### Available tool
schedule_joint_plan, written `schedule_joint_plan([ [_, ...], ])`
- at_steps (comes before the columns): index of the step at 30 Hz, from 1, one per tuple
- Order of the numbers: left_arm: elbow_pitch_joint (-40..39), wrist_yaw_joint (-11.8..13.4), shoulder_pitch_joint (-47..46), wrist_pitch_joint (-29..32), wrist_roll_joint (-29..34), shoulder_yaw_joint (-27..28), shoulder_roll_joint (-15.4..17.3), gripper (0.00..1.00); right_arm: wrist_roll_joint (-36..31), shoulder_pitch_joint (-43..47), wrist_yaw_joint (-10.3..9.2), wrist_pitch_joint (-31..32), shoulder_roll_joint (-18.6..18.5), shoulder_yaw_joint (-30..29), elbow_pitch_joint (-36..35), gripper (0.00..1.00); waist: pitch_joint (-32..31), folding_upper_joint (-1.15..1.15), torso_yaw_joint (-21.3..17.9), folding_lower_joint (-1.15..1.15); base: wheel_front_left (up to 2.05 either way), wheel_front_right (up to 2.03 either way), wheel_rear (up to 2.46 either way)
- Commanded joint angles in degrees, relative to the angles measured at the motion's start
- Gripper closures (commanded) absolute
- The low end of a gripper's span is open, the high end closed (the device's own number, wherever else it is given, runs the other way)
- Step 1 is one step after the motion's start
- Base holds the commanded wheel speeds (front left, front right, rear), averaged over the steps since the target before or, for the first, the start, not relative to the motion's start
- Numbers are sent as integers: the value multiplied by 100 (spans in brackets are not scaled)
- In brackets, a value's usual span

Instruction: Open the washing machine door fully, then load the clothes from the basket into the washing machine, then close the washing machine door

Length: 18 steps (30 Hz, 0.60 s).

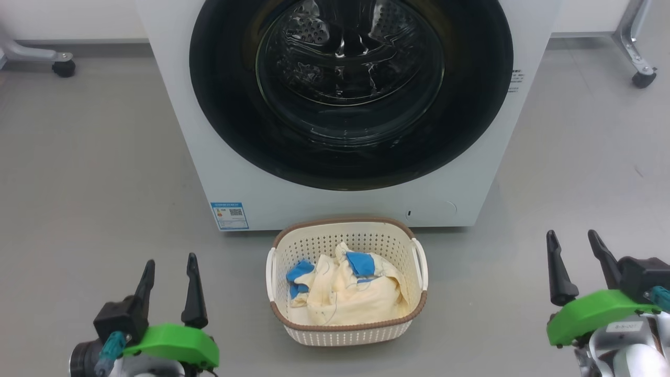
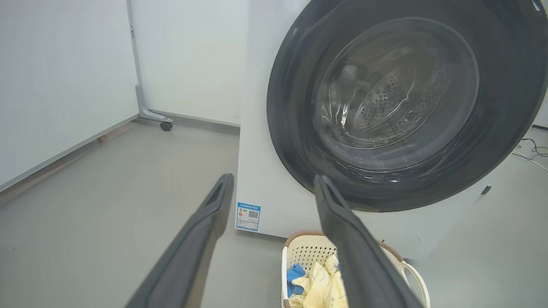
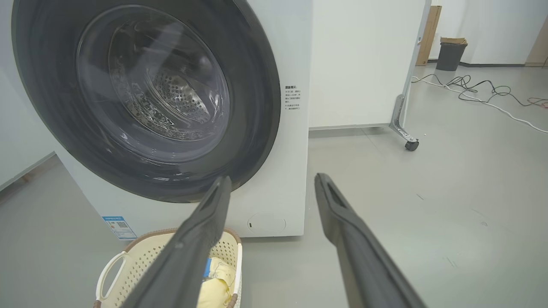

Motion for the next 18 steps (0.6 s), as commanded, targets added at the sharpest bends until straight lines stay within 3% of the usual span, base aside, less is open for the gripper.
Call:
schedule_joint_plan([
  [1,-147,43,-347,-112,177,128,147,0,-198,-310,-16,-85,-35,78,-242,0,-2,0,6,0,0,0,0],
  [8,-81,119,-410,-223,570,-7,207,0,-678,-273,-17,-122,-29,42,-303,0,-1,0,33,0,0,0,0],
  [18,-59,117,-436,-216,532,-39,253,0,-665,-260,-17,-100,-21,-5,-326,0,35,0,24,0,0,0,0],
])
